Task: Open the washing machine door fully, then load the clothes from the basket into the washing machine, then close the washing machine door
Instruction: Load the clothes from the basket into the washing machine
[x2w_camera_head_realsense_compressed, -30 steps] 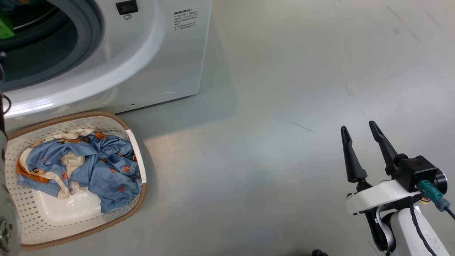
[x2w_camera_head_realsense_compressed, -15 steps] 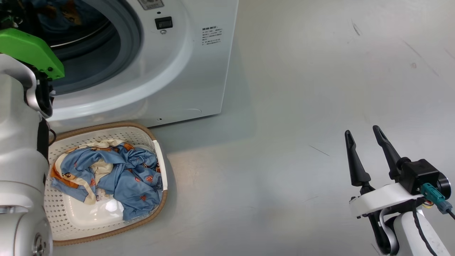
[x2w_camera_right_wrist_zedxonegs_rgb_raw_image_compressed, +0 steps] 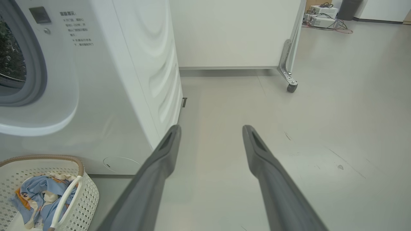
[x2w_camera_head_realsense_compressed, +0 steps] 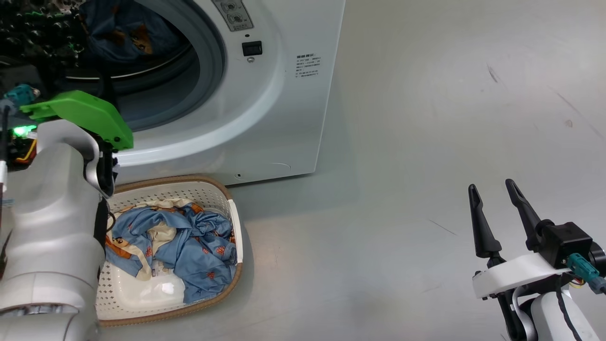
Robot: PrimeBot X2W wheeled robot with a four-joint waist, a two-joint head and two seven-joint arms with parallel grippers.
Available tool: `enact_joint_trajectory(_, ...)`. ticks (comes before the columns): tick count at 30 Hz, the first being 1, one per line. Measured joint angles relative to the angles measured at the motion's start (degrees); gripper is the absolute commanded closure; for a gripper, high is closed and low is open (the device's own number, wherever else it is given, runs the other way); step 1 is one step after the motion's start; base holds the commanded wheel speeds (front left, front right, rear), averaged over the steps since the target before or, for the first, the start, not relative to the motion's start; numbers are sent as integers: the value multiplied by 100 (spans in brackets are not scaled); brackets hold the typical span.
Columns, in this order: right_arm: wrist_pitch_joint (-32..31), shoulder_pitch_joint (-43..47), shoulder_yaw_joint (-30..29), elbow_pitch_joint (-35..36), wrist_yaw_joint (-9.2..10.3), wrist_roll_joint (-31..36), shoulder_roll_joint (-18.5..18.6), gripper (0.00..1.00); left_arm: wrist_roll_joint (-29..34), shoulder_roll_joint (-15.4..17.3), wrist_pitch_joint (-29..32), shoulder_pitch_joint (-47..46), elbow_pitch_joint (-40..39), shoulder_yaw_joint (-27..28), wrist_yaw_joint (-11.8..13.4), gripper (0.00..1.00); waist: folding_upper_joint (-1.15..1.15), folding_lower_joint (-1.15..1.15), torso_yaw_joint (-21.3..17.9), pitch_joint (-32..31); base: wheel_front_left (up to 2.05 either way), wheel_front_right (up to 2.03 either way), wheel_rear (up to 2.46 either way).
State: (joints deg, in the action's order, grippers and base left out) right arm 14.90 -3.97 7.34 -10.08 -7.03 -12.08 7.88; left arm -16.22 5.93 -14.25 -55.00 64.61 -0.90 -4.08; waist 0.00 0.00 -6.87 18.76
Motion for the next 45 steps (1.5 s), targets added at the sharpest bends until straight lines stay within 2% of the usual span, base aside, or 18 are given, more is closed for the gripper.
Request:
enact_joint_trajectory(6, 0, 14, 24, -24, 0, 0, 5, 0, 14, -75, -1, 421, -123, -86, -55, 0, 0, 0, 112, -224, 0, 0, 0)
enact_joint_trajectory(19, 0, 281, 9, -71, 0, 0, 34, 0, -112, -200, -1, 1686, -1053, 115, -196, 0, 0, 0, 260, -832, 0, 0, 0)
enact_joint_trajectory(45, 0, 746, 23, -33, 0, 0, 202, 0, -204, -344, -2, 4259, -3073, 495, -247, 0, 0, 0, 438, -1715, 0, 0, 0)
